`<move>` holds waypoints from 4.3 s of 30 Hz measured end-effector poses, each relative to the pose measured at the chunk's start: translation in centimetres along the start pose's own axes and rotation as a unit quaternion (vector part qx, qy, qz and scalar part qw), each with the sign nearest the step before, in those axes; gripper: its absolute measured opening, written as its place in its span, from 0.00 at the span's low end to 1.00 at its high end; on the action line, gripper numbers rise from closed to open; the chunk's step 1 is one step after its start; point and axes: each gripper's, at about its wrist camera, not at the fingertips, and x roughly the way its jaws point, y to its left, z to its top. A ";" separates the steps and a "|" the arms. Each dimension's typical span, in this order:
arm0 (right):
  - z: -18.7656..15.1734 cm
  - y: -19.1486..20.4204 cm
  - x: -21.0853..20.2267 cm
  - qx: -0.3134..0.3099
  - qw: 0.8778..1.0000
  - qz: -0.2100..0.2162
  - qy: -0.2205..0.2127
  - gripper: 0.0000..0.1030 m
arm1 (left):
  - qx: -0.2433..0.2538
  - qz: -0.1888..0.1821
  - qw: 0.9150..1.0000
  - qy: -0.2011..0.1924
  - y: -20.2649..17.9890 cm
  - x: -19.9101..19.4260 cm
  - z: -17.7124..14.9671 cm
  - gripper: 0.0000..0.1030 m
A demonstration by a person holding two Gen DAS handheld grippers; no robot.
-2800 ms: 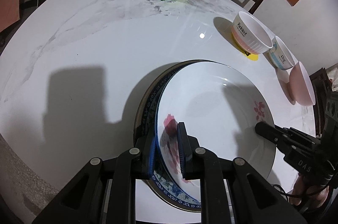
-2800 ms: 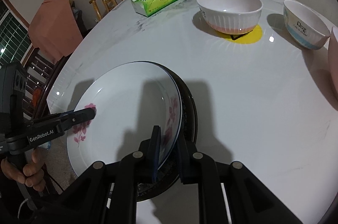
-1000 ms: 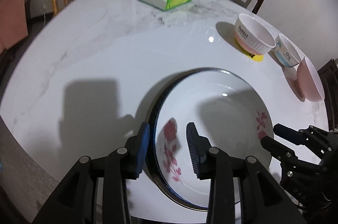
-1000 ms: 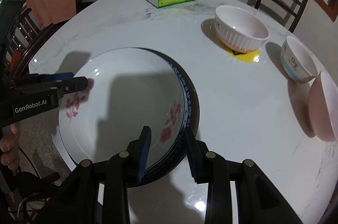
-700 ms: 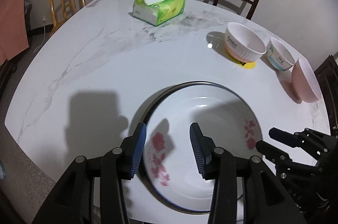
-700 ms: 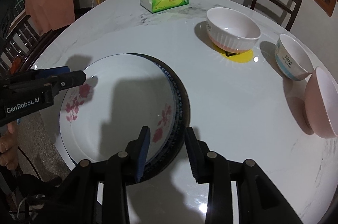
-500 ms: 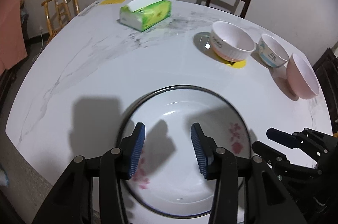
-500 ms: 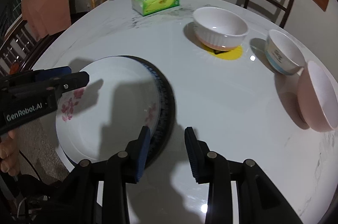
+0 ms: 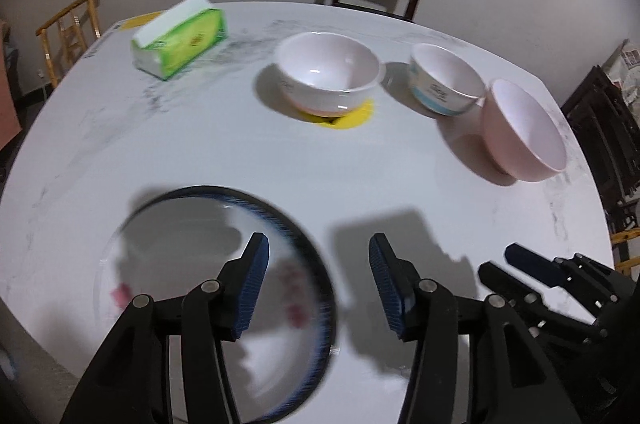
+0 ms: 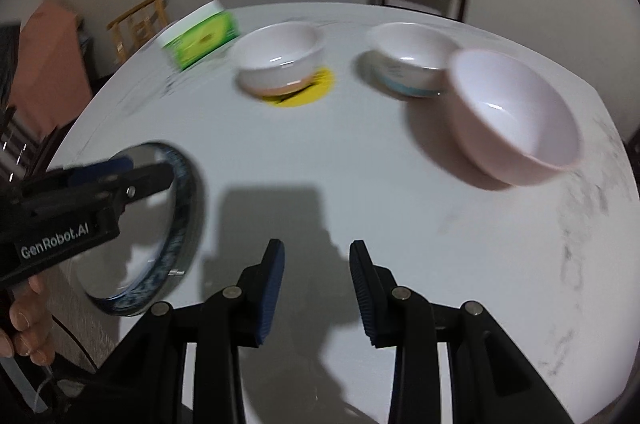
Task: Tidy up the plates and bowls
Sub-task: 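Open both tools and withdraw them from the plate stack rim, then move both tools to the large pink bowl and close them on its rim, then lift the pink bowl with both tools and carry it beside the plate stack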
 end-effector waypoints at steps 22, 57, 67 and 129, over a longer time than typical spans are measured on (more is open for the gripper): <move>6.2 -21.6 -2.0 0.182 0.983 -0.029 -0.012 0.33 | -0.027 -0.083 0.994 0.065 -12.3 4.4 9.1 0.59; 7.3 -23.7 5.0 0.225 0.973 -0.023 0.041 0.14 | -0.039 -0.123 0.984 0.121 -15.5 11.4 9.9 0.16; 5.2 -20.2 2.0 0.213 0.976 -0.021 0.044 0.14 | -0.027 -0.121 0.984 0.126 -13.6 8.4 7.6 0.16; -4.0 -6.1 -0.9 0.141 0.985 0.024 0.095 0.25 | -0.010 -0.078 0.988 0.133 -4.1 1.7 -3.6 0.29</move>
